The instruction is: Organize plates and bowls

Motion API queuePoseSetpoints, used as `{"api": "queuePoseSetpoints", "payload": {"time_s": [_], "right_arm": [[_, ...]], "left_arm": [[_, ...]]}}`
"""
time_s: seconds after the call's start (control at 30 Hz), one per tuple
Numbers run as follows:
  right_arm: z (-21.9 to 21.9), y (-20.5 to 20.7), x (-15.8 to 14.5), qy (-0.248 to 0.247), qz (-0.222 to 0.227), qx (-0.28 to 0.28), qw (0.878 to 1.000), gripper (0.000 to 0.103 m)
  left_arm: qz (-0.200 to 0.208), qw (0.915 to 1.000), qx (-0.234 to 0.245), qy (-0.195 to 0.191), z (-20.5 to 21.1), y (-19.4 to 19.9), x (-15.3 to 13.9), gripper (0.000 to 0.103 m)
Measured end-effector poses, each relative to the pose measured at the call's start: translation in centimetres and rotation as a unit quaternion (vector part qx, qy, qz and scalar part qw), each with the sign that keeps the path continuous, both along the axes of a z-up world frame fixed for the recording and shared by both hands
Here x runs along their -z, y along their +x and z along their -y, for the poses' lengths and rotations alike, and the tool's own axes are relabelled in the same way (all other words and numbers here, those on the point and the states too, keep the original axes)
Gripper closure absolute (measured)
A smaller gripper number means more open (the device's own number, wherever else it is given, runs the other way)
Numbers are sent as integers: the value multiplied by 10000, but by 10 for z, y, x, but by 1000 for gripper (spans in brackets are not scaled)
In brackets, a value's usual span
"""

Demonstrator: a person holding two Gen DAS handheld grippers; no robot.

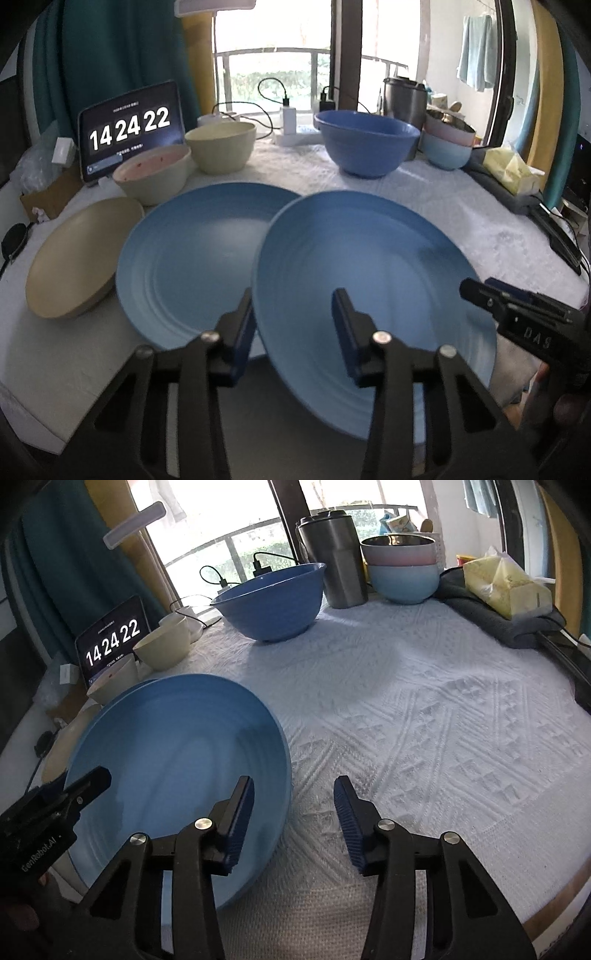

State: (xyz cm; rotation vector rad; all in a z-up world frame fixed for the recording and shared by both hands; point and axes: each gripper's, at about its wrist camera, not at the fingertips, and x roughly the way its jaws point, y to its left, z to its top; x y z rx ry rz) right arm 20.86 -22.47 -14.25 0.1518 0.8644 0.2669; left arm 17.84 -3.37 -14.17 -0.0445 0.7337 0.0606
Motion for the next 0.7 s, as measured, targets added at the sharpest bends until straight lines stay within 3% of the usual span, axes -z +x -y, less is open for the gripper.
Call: {"api": "queuePoseSetpoints", "payload": {"time_s": [0.03, 0.17, 0.33, 0.7], "right_arm": [[0, 1, 0, 22, -7, 0, 10000, 56], [-8, 2, 1, -90, -32, -95, 9999, 78], [-5, 3, 3, -99, -111, 12, 9999, 89], [-14, -7, -19, -250, 115, 50, 9996, 89]], "left_arm": [[-7, 10000, -5, 3, 0, 0, 0, 64], [-25, 10000, 20, -27, -1, 0, 1, 73], [-26, 9998, 26, -181, -8, -3, -2, 79], [241, 9993, 14, -270, -19, -14, -18, 79]]}}
